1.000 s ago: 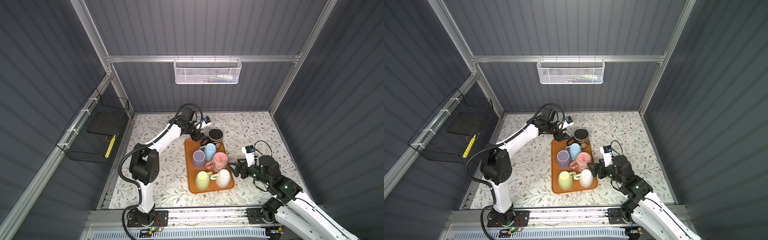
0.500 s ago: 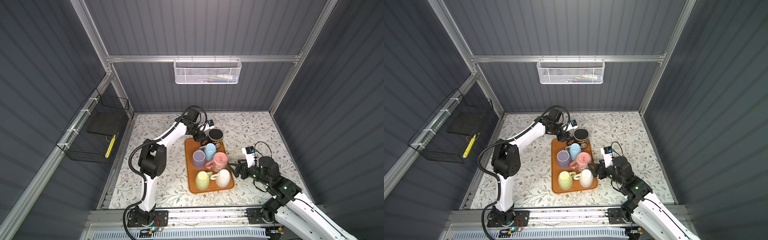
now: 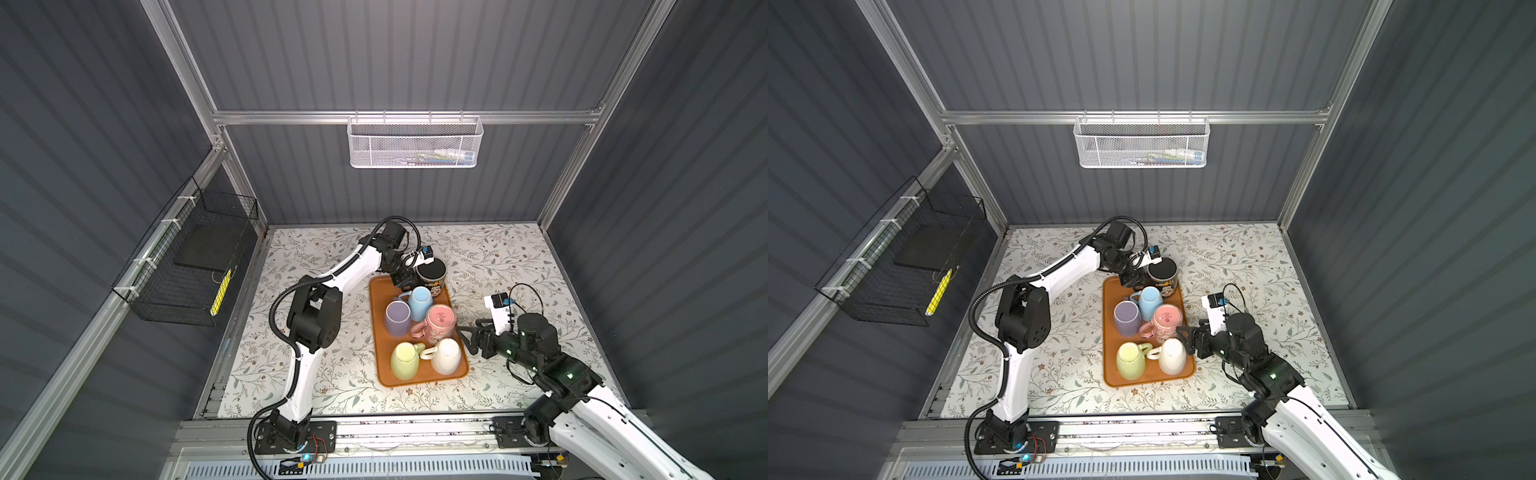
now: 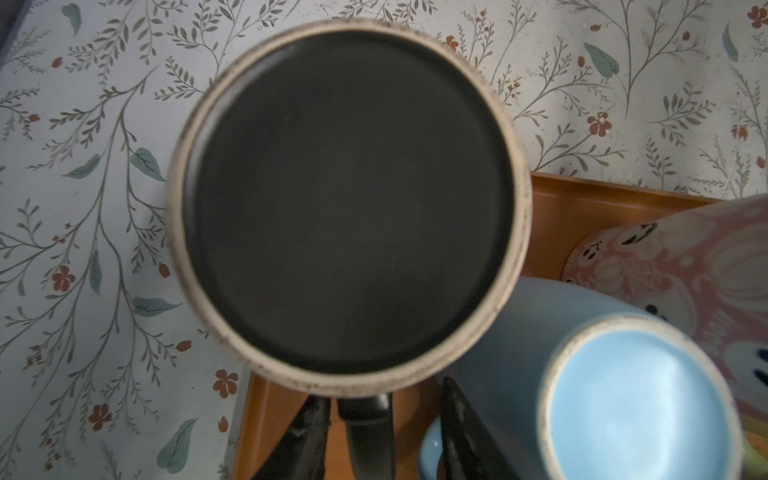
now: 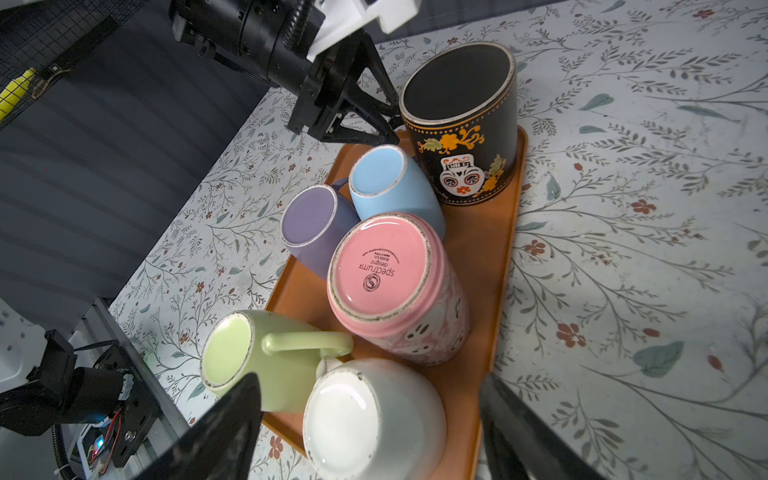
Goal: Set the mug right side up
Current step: 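Lower the left gripper onto the black mug and close on it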
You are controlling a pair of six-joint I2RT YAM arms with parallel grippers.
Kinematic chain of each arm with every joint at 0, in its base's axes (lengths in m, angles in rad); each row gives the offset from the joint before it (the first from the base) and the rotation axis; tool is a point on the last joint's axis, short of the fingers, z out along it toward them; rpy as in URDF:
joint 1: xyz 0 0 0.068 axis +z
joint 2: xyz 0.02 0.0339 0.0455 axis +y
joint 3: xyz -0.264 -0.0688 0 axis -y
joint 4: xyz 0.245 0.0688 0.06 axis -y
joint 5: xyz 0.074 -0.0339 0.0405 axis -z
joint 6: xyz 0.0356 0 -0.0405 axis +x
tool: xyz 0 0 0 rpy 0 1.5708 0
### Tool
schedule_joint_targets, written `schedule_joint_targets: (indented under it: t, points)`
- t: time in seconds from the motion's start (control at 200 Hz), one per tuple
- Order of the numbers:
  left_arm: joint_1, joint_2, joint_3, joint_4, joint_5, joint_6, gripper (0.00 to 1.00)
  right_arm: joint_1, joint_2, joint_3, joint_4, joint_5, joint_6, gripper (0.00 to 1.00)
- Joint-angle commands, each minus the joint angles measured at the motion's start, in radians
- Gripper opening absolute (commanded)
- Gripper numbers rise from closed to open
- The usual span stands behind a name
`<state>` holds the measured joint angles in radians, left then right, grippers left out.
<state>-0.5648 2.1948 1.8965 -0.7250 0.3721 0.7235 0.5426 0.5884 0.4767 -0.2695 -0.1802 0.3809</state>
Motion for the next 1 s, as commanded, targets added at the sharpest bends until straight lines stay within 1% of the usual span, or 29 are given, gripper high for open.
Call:
schedule_joint_targets:
  t: [0.0, 0.19, 0.265, 0.275, 0.305, 0.58, 0.66, 0.745, 0.811, 0.876, 0.906, 0.996]
  points:
    - [-0.012, 0.021, 0.036, -0.037, -0.014, 0.022, 0.44, -0.003, -0.001, -0.012, 0.026, -0.003, -0.004, 0.82]
    - [-0.025, 0.049, 0.056, -0.039, -0.035, 0.026, 0.42, -0.005, 0.001, -0.013, 0.028, -0.004, -0.002, 0.82]
    - [-0.028, 0.061, 0.068, -0.045, -0.035, 0.033, 0.39, -0.007, 0.002, -0.013, 0.027, -0.004, -0.002, 0.82]
    - [-0.030, 0.062, 0.069, -0.045, -0.060, 0.032, 0.39, -0.007, 0.002, -0.013, 0.028, -0.004, -0.002, 0.82]
    - [-0.030, 0.067, 0.072, -0.045, -0.072, 0.033, 0.38, -0.006, 0.002, -0.013, 0.028, -0.004, -0.002, 0.82]
    - [-0.036, 0.082, 0.087, -0.041, -0.087, 0.036, 0.34, -0.008, 0.003, -0.014, 0.033, -0.005, 0.001, 0.82]
    - [-0.038, 0.083, 0.087, -0.036, -0.093, 0.037, 0.31, -0.008, 0.007, -0.014, 0.035, -0.004, 0.001, 0.82]
    - [-0.042, 0.088, 0.090, -0.035, -0.103, 0.042, 0.24, -0.008, 0.010, -0.014, 0.035, -0.007, 0.003, 0.82]
    - [-0.047, 0.091, 0.087, -0.039, -0.107, 0.065, 0.15, -0.007, 0.013, -0.012, 0.036, -0.006, 0.002, 0.82]
    - [-0.054, 0.091, 0.079, -0.035, -0.125, 0.077, 0.11, -0.009, 0.012, -0.013, 0.036, -0.007, 0.002, 0.82]
    - [-0.057, 0.089, 0.076, -0.031, -0.133, 0.082, 0.07, -0.008, 0.012, -0.012, 0.034, -0.006, 0.002, 0.82]
    - [-0.064, 0.084, 0.066, -0.021, -0.159, 0.088, 0.05, -0.008, 0.010, -0.013, 0.030, -0.004, 0.003, 0.82]
